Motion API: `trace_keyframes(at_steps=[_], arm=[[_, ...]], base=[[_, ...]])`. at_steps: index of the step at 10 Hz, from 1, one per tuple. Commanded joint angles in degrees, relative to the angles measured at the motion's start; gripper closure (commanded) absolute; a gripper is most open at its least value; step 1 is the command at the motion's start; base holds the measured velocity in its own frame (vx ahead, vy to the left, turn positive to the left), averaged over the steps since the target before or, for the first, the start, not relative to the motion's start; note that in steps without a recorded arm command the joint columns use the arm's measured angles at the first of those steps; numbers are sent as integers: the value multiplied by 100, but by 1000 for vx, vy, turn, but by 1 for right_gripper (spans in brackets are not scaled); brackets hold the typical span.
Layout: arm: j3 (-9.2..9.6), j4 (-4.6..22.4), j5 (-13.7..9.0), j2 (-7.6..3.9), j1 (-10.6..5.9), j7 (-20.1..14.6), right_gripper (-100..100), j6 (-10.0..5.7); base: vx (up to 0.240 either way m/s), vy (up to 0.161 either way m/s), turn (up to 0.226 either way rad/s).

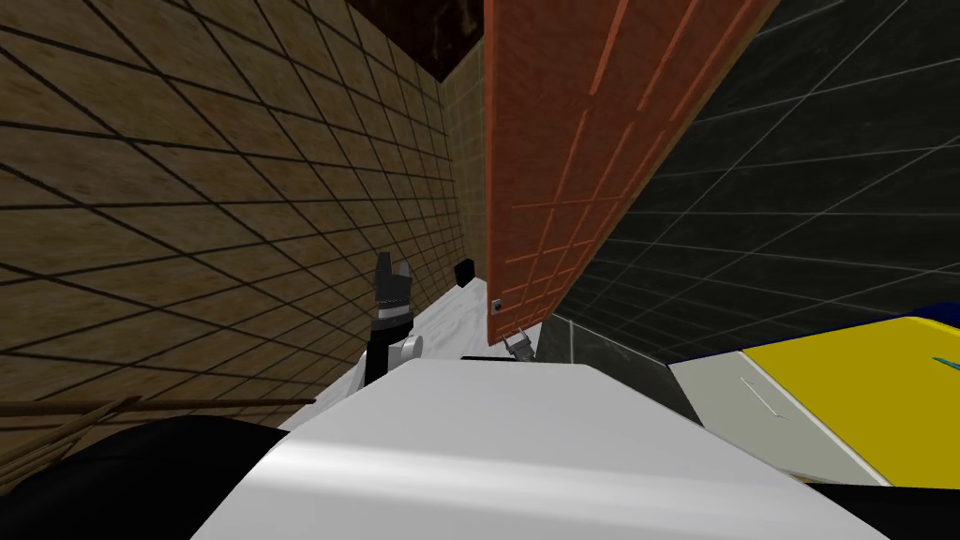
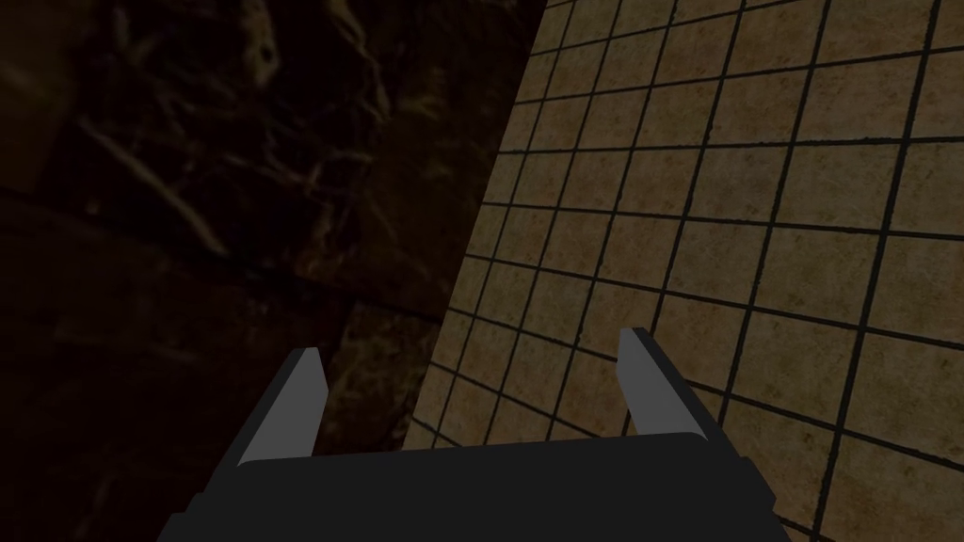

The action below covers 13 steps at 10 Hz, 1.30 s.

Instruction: Push the door open

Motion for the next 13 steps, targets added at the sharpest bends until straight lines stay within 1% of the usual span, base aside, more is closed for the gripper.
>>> trace_keyframes(at_steps=[1, 2, 3, 4, 5, 6, 8, 9, 10, 13], arm=[[-10, 36, -17, -199, -48, 18, -100, 6], [-17, 59, -28, -273, -80, 29, -100, 10], [-25, 85, -40, -321, -115, 42, -100, 14], [-33, 112, -53, -334, -152, 55, -100, 18], [-41, 140, -66, -308, -189, 69, -100, 23], [-48, 165, -78, -249, -224, 82, -100, 27], [-63, 216, -102, -1, -292, 107, -100, 35], [-62, 219, -97, -72, -282, 107, -100, 27], [-62, 219, -97, -72, -282, 107, 100, 27], [-62, 219, -97, -72, -282, 107, 100, 27]], base=[[71, 51, 15], [167, 63, 10], [229, 77, 14], [212, 59, 7], [214, 58, 13], [216, 102, 16], [169, 87, -1], [78, 35, 6], [-11, -2, -7], [-25, -13, 1]])
